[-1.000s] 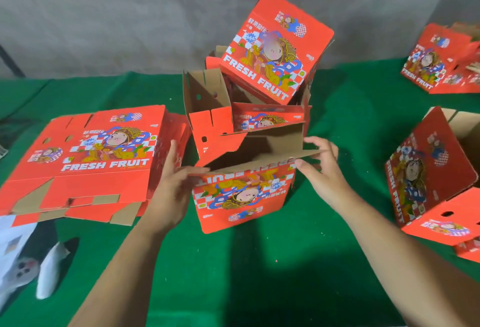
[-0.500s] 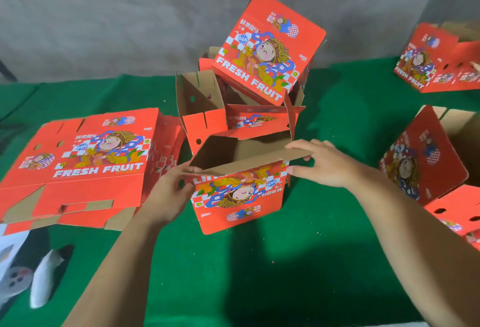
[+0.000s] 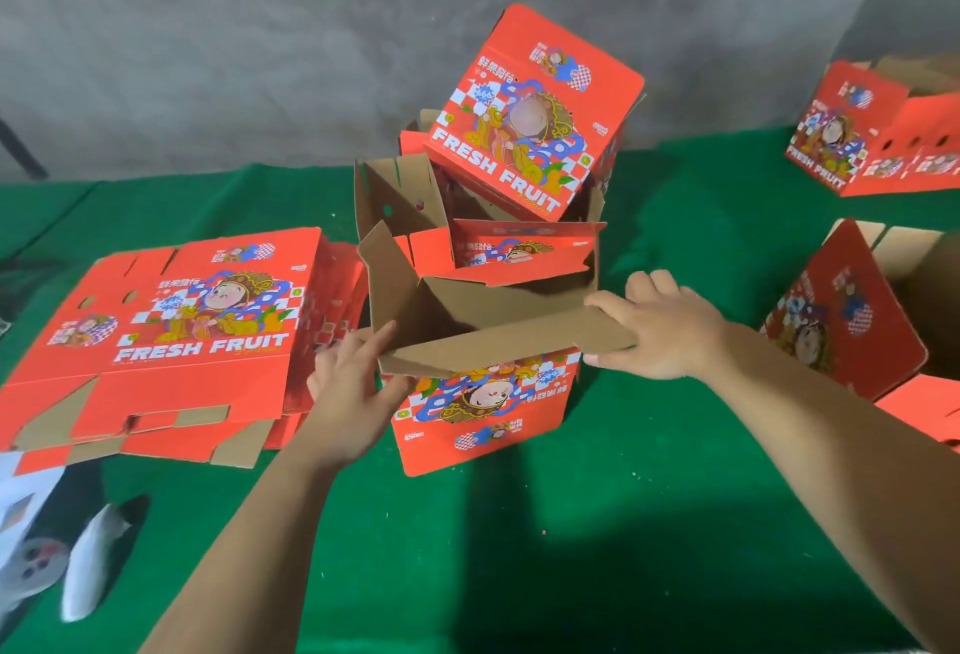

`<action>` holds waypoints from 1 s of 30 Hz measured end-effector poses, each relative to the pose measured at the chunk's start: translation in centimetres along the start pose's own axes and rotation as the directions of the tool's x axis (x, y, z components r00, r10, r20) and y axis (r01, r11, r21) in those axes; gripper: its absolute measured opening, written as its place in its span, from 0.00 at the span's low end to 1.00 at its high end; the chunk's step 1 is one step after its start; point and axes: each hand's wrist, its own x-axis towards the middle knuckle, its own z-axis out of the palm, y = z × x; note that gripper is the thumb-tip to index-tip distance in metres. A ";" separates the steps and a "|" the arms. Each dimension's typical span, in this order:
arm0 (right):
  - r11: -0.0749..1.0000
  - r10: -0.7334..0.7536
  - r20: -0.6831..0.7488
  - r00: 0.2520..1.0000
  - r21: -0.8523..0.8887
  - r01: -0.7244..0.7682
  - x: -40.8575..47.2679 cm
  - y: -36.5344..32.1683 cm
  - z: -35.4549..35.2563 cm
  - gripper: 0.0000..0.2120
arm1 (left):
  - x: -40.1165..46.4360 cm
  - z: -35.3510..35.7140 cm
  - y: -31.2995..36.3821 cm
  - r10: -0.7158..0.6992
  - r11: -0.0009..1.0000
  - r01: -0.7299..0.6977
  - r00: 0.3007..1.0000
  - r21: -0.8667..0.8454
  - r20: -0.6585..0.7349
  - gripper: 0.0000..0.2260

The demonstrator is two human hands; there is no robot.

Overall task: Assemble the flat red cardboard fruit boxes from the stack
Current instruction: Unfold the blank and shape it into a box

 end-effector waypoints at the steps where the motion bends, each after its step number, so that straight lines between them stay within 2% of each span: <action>1: 1.000 0.019 -0.072 0.997 0.004 -0.019 -0.3 -0.3 0.3 0.37 | 0.0 0.1 0.1 0.010 1.000 -0.010 1.000 -0.008 -0.017 0.27; 3: 0.987 0.078 -0.190 0.979 0.156 -0.049 -0.8 -1.1 0.7 0.40 | 0.0 0.0 0.2 -0.004 0.999 0.001 0.999 -0.047 -0.051 0.27; 5: 0.923 0.153 -0.224 0.963 0.380 -0.058 -1.2 -1.5 1.2 0.43 | 0.0 -0.1 0.1 -0.001 0.999 -0.002 0.998 -0.051 -0.056 0.25; 7: 0.789 0.223 -0.185 0.957 0.610 -0.065 -1.8 -2.1 2.0 0.40 | 0.0 0.1 0.3 -0.010 0.999 0.008 0.998 -0.034 -0.055 0.26; 9: 0.593 0.292 -0.086 0.953 0.798 -0.109 -2.2 -2.8 2.7 0.38 | -0.2 0.8 0.5 -0.051 0.998 0.047 0.995 -0.047 -0.083 0.31; 10: 0.533 0.310 -0.051 0.950 0.837 -0.129 -2.2 -3.1 3.1 0.40 | -0.4 1.2 0.6 -0.087 0.994 0.078 0.991 -0.081 -0.106 0.34; 11: 0.519 0.321 -0.031 0.947 0.842 -0.149 -2.3 -3.4 3.3 0.42 | -0.5 1.7 0.7 -0.138 0.983 0.119 0.982 -0.140 -0.129 0.35; 13: 0.534 0.322 -0.004 0.947 0.827 -0.178 -2.3 -3.8 3.4 0.43 | -0.4 2.2 0.9 -0.243 0.947 0.193 0.953 -0.256 -0.181 0.33; 15: 0.569 0.296 0.054 0.954 0.792 -0.221 -2.6 -4.1 3.3 0.42 | 0.1 2.4 1.2 -0.287 0.936 0.218 0.928 -0.277 -0.239 0.26; 17: 0.666 0.324 0.094 0.941 0.684 -0.298 -2.8 -4.5 3.5 0.36 | 0.5 2.6 1.2 -0.294 0.937 0.223 0.918 -0.268 -0.264 0.19; 18: 0.707 0.379 0.053 0.924 0.627 -0.326 -3.0 -4.7 3.5 0.37 | 0.6 2.6 1.1 -0.297 0.937 0.225 0.918 -0.268 -0.264 0.19; 20: 0.780 0.486 -0.204 0.850 0.539 -0.317 -3.8 -5.5 2.8 0.50 | 0.6 2.7 0.9 -0.280 0.946 0.217 0.921 -0.239 -0.272 0.20; 21: 0.822 0.479 -0.381 0.791 0.512 -0.251 -4.2 -5.9 2.3 0.52 | 0.6 2.8 0.9 -0.268 0.952 0.210 0.922 -0.222 -0.278 0.20; 23: 0.914 0.291 -0.686 0.667 0.404 0.017 -4.4 -7.1 1.7 0.42 | 0.4 3.1 0.8 -0.243 0.963 0.193 0.922 -0.186 -0.301 0.22; 24: 0.937 0.163 -0.736 0.657 0.324 0.131 -4.2 -7.6 1.4 0.34 | 0.4 3.2 0.8 -0.227 0.969 0.182 0.922 -0.166 -0.315 0.22; 25: 0.949 0.066 -0.700 0.712 0.265 0.173 -4.0 -8.1 0.9 0.28 | 0.2 3.3 0.9 -0.211 0.974 0.171 0.921 -0.149 -0.326 0.22; 26: 0.965 0.026 -0.594 0.804 0.225 0.135 -3.6 -8.5 0.4 0.26 | 0.1 3.5 0.8 -0.196 0.978 0.159 0.923 -0.135 -0.331 0.23; 27: 0.982 0.046 -0.464 0.884 0.184 0.046 -3.1 -8.8 -0.1 0.27 | -0.2 3.6 0.7 -0.177 0.982 0.144 0.926 -0.121 -0.334 0.23; 28: 0.988 0.103 -0.347 0.932 0.141 -0.057 -2.6 -8.7 -0.6 0.32 | -0.4 3.7 0.6 -0.152 0.987 0.124 0.929 -0.104 -0.338 0.23; 30: 0.976 0.197 -0.157 0.968 0.124 -0.179 -1.3 -8.4 -1.4 0.41 | -0.8 3.8 0.4 -0.082 0.996 0.067 0.934 -0.055 -0.347 0.25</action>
